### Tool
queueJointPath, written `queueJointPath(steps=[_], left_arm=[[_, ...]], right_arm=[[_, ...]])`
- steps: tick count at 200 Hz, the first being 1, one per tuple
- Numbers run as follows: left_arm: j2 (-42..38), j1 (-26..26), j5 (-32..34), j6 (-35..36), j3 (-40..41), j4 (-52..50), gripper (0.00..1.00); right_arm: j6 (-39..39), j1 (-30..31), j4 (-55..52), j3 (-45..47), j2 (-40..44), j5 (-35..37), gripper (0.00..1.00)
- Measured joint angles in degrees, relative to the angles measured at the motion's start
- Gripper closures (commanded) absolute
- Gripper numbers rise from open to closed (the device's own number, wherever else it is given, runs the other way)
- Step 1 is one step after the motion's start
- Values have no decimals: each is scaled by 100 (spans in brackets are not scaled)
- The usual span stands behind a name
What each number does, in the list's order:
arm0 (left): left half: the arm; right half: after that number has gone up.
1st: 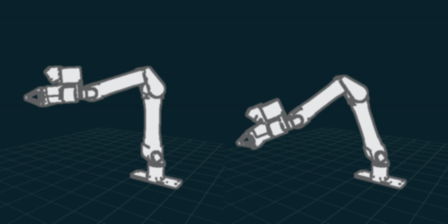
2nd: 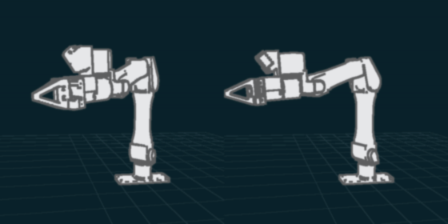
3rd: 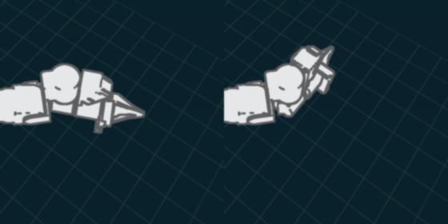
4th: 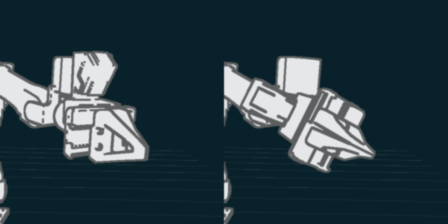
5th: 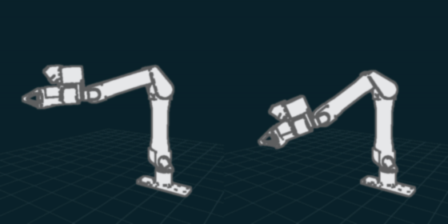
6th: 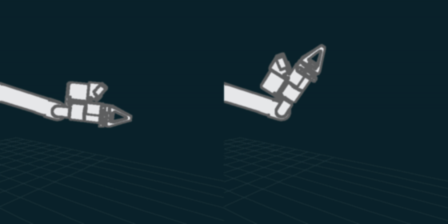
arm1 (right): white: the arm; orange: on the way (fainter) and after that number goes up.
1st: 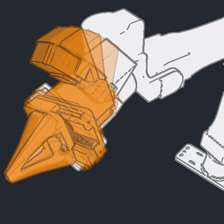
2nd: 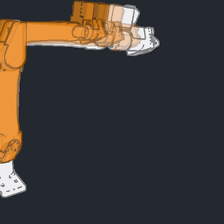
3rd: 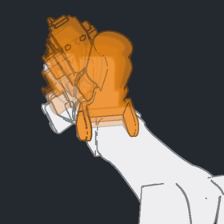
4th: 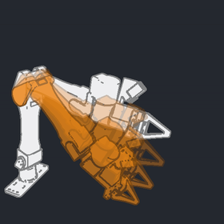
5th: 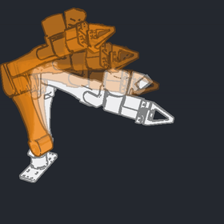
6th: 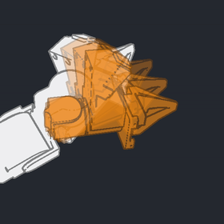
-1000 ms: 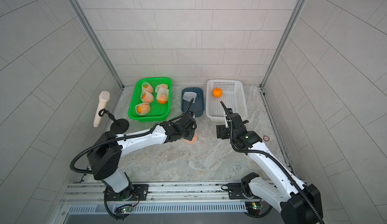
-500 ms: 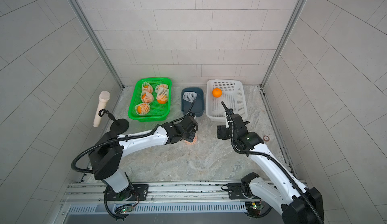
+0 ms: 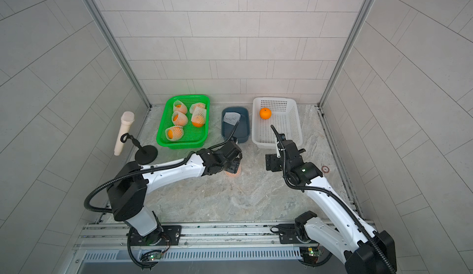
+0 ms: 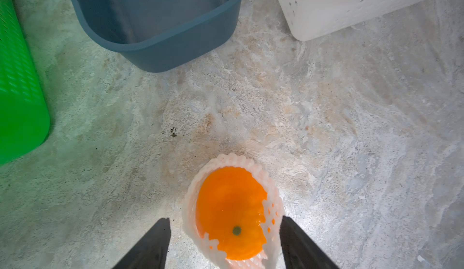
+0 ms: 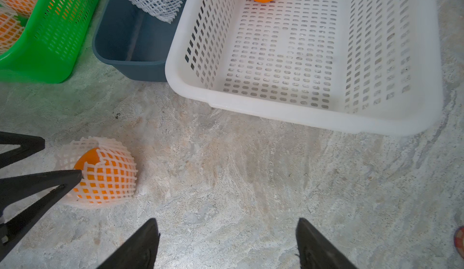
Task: Remove foam nets from oranges
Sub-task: Remove the foam net from the orange.
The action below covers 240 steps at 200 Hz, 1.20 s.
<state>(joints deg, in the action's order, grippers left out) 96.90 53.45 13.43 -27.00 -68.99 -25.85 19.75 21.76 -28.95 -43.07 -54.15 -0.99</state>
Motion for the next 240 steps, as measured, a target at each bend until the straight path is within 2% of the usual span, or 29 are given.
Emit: queueJointPath(steps=[43,149,170,219,240], left_arm=[[186,0,0,-127,-319,-208,18],[844,-131,-127,-350,-546,-597,18],[844,-136,-186,-350,-560,-575,23],[844,-157,-267,-343,-560,-531,53],[844,-157,-243,-321,-566,-479,60]], right_arm=[[0,0,-2,7,28,2,13],[0,0,-2,9,28,26,13],[0,0,-2,7,26,28,13],[0,0,0,7,13,44,13],[0,0,0,9,4,44,13]])
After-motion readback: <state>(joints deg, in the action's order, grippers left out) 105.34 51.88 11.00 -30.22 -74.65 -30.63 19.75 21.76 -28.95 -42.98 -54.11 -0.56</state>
